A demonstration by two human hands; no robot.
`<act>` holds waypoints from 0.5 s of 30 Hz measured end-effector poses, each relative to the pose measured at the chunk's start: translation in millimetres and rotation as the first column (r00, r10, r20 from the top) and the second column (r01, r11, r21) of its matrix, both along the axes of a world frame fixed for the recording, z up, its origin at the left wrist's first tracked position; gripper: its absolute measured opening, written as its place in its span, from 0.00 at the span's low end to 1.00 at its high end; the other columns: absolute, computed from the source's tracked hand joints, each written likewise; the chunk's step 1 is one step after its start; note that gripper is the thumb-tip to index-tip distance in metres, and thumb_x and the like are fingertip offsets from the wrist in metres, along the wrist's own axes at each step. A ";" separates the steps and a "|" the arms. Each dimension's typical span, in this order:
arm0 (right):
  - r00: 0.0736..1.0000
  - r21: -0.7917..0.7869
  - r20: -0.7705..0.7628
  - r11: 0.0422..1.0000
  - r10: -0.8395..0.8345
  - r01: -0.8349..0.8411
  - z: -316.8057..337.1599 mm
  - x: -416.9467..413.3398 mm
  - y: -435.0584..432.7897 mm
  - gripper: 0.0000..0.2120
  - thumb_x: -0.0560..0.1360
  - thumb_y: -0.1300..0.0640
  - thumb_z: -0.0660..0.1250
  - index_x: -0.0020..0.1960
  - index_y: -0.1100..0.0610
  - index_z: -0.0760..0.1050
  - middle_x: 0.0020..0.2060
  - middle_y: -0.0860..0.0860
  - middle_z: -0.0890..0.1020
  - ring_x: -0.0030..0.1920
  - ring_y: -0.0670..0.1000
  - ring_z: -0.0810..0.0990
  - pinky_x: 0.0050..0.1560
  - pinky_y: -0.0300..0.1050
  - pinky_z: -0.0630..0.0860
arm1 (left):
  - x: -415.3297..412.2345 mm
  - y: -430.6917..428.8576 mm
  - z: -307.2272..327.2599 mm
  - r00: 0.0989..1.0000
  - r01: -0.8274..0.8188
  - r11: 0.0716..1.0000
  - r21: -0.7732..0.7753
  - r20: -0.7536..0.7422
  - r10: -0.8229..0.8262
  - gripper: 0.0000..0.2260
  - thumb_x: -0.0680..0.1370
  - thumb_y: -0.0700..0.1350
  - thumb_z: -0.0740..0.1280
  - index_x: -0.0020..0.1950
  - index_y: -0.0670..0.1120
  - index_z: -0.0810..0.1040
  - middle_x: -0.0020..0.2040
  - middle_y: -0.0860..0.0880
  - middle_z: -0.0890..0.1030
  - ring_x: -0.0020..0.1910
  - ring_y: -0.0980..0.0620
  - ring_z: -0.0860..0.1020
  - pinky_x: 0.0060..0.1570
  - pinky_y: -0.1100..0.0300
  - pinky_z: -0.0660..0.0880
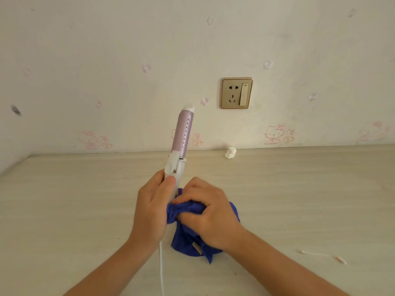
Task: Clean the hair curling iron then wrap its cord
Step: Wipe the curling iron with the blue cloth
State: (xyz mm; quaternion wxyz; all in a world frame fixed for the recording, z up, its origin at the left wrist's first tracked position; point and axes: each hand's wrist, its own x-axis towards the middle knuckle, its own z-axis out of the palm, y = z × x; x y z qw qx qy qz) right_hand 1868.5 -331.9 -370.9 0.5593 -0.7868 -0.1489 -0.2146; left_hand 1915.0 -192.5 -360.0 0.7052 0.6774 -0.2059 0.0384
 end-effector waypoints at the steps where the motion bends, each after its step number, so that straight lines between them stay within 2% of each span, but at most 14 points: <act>1: 0.999 -0.029 -0.011 0.999 0.033 -0.034 -2.8 -0.6 2.8 0.14 0.66 0.68 0.73 0.48 0.55 0.86 0.43 0.47 0.80 0.43 0.46 0.80 0.46 0.39 0.77 | 1.9 2.5 0.7 1.000 0.002 1.000 -0.004 0.010 -0.002 0.19 0.78 0.56 0.65 0.39 0.41 0.75 0.33 0.36 0.72 0.31 0.39 0.71 0.32 0.50 0.72; 3: 1.000 -0.050 0.006 0.999 0.010 -0.010 -3.4 -0.2 2.6 0.13 0.67 0.66 0.73 0.48 0.54 0.86 0.43 0.46 0.81 0.43 0.48 0.81 0.45 0.41 0.79 | 2.6 3.3 -0.6 1.000 -0.011 1.000 -0.001 0.001 0.011 0.22 0.81 0.59 0.65 0.38 0.43 0.76 0.29 0.44 0.73 0.28 0.47 0.73 0.29 0.57 0.73; 4: 0.999 -0.037 0.028 0.998 -0.043 0.044 -1.2 0.2 0.6 0.12 0.68 0.66 0.72 0.47 0.53 0.85 0.43 0.45 0.80 0.43 0.48 0.81 0.45 0.40 0.78 | 2.4 2.0 -2.7 1.000 -0.025 0.999 0.021 -0.014 0.025 0.25 0.82 0.60 0.63 0.38 0.40 0.76 0.27 0.42 0.72 0.26 0.49 0.72 0.26 0.58 0.71; 6: 0.977 0.038 0.086 0.980 -0.196 0.193 5.7 2.6 -6.9 0.11 0.69 0.66 0.71 0.46 0.53 0.84 0.42 0.45 0.80 0.43 0.49 0.81 0.45 0.37 0.76 | -0.5 -1.9 -6.6 0.998 -0.014 0.997 0.075 -0.057 0.019 0.28 0.82 0.62 0.59 0.37 0.39 0.76 0.26 0.38 0.72 0.23 0.48 0.72 0.22 0.59 0.69; 9: 0.930 0.155 0.135 0.934 -0.341 0.320 14.8 7.1 -23.8 0.11 0.70 0.68 0.72 0.46 0.54 0.84 0.41 0.48 0.81 0.43 0.49 0.81 0.46 0.34 0.75 | -7.6 -7.5 -10.8 0.989 0.054 0.990 0.126 -0.142 -0.036 0.30 0.78 0.70 0.58 0.35 0.45 0.77 0.26 0.44 0.77 0.21 0.48 0.73 0.19 0.59 0.69; 12: 0.966 0.097 0.126 0.972 -0.227 0.215 10.0 5.7 -21.5 0.13 0.68 0.70 0.72 0.45 0.54 0.84 0.41 0.48 0.80 0.42 0.48 0.80 0.46 0.35 0.75 | -6.0 -8.3 -5.5 0.992 0.013 0.994 0.110 -0.123 0.001 0.33 0.77 0.72 0.58 0.37 0.42 0.79 0.27 0.43 0.78 0.22 0.47 0.74 0.21 0.57 0.71; 14: 0.995 0.015 0.063 0.997 -0.072 0.071 0.6 1.8 -6.4 0.13 0.66 0.69 0.72 0.46 0.55 0.85 0.42 0.47 0.79 0.42 0.46 0.80 0.46 0.36 0.75 | 3.5 -4.8 1.6 0.990 -0.072 0.993 0.098 -0.117 0.084 0.32 0.76 0.70 0.60 0.38 0.40 0.81 0.31 0.39 0.81 0.27 0.40 0.78 0.27 0.50 0.75; 15: 1.000 -0.024 0.027 1.000 -0.012 0.012 -3.3 0.3 0.2 0.13 0.66 0.68 0.72 0.46 0.55 0.85 0.42 0.47 0.79 0.43 0.46 0.80 0.46 0.36 0.75 | 8.3 -2.2 4.4 0.982 -0.111 0.989 0.101 -0.140 0.125 0.31 0.75 0.69 0.60 0.39 0.40 0.82 0.34 0.37 0.83 0.32 0.35 0.80 0.32 0.45 0.77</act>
